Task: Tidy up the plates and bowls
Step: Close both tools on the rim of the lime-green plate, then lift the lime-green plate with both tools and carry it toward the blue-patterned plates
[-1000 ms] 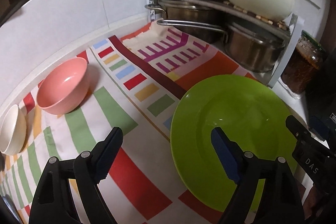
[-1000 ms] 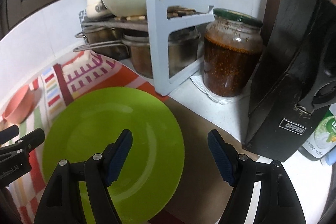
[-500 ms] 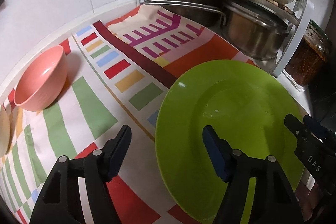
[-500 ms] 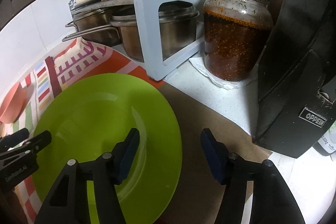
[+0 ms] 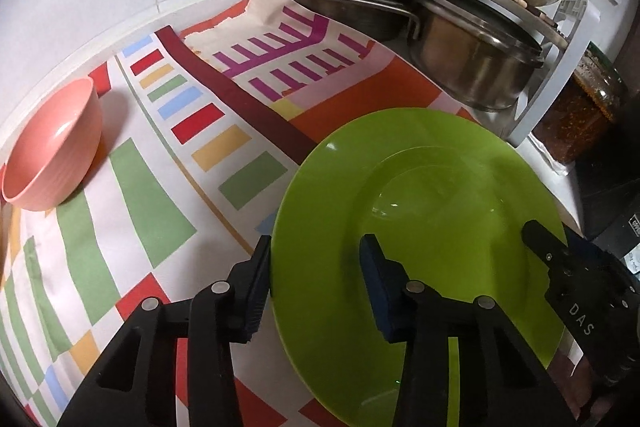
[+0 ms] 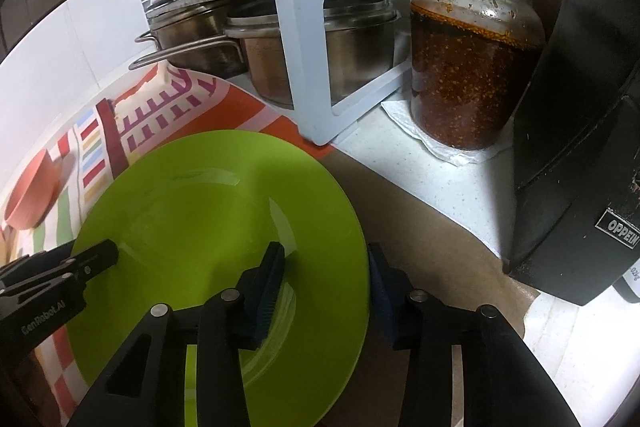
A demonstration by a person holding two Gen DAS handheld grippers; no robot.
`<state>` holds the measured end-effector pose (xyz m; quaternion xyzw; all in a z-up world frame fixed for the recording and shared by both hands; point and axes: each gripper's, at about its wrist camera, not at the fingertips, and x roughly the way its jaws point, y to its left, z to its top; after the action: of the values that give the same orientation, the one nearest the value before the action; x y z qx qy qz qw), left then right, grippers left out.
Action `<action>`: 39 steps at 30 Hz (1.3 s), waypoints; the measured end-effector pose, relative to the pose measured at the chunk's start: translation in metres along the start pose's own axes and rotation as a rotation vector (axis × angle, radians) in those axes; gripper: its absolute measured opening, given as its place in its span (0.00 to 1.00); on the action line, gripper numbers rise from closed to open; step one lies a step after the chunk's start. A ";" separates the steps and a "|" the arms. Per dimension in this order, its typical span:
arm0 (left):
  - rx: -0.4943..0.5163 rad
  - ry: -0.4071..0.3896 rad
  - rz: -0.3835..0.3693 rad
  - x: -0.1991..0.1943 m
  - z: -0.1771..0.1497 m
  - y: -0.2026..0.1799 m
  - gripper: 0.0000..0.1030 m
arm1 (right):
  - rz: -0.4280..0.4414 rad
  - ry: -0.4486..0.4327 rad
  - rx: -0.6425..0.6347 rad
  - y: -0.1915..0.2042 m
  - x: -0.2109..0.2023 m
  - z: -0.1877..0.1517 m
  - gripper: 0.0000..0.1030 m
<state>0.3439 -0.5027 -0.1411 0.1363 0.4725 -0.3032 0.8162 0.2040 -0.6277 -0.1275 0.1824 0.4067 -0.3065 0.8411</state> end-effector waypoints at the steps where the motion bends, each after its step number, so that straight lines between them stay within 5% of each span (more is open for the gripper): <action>1: 0.000 0.000 0.000 0.000 0.000 0.000 0.42 | -0.001 0.002 -0.002 0.000 0.000 0.000 0.40; 20: -0.023 -0.061 0.043 -0.037 -0.021 0.024 0.39 | 0.020 -0.014 -0.058 0.016 -0.028 -0.005 0.39; 39: -0.167 -0.176 0.116 -0.124 -0.070 0.088 0.39 | 0.098 -0.122 -0.213 0.086 -0.104 -0.024 0.39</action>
<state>0.3045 -0.3530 -0.0772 0.0676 0.4139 -0.2259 0.8793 0.1973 -0.5119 -0.0545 0.0926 0.3758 -0.2303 0.8928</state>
